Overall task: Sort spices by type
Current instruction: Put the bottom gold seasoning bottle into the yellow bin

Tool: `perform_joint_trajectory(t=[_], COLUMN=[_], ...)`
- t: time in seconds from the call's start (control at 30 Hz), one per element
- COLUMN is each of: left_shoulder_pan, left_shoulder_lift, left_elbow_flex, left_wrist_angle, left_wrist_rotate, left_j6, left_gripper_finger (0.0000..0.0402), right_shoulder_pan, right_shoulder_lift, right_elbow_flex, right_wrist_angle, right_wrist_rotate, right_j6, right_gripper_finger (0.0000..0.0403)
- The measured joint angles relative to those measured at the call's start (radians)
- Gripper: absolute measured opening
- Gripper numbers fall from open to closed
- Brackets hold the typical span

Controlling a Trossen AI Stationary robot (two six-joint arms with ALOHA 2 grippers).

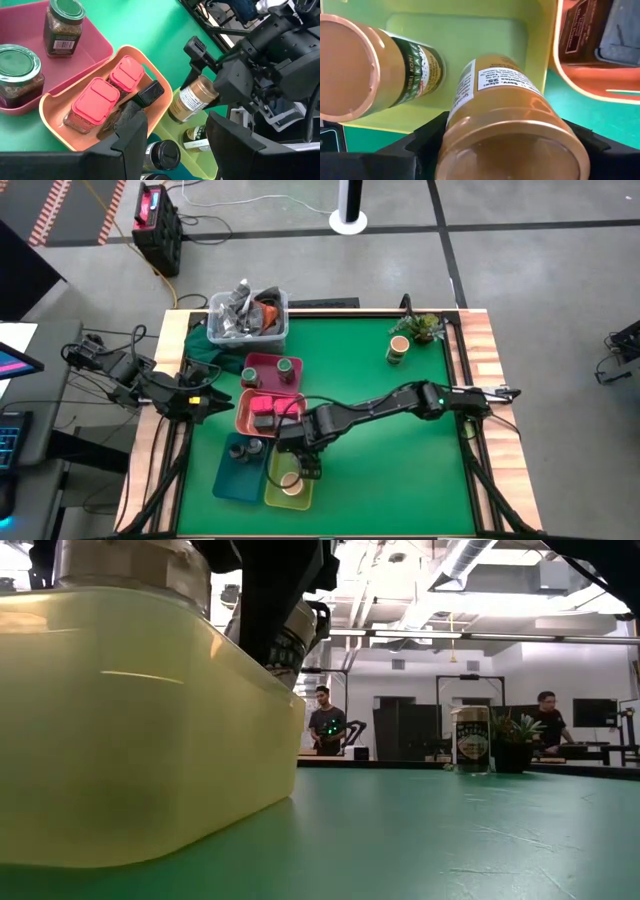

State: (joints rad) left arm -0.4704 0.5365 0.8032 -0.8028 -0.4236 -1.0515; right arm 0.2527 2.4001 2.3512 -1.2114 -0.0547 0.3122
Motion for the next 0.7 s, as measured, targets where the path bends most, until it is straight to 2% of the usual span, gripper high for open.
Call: perform_joint_trajectory(t=[0.17,0.43,0.7], left_shoulder_pan=[0.000,0.000,0.000], left_shoulder_lift=[0.000,0.000,0.000], left_elbow_flex=[0.000,0.000,0.000], left_wrist_angle=[0.000,0.000,0.000], left_wrist_rotate=[0.000,0.000,0.000], left_j6=[-0.005,-0.007,-0.007], left_gripper_finger=[0.0193,0.0193,0.0193], right_shoulder_pan=[0.000,-0.006,-0.016], right_shoulder_lift=[0.000,0.000,-0.021], right_elbow_flex=[0.000,0.000,-0.001], right_wrist_angle=[0.002,0.013,-0.043], right_wrist_rotate=[0.000,-0.002,-0.012], right_j6=[0.000,0.002,0.031], right_gripper_finger=[0.0323,0.0360,0.0363])
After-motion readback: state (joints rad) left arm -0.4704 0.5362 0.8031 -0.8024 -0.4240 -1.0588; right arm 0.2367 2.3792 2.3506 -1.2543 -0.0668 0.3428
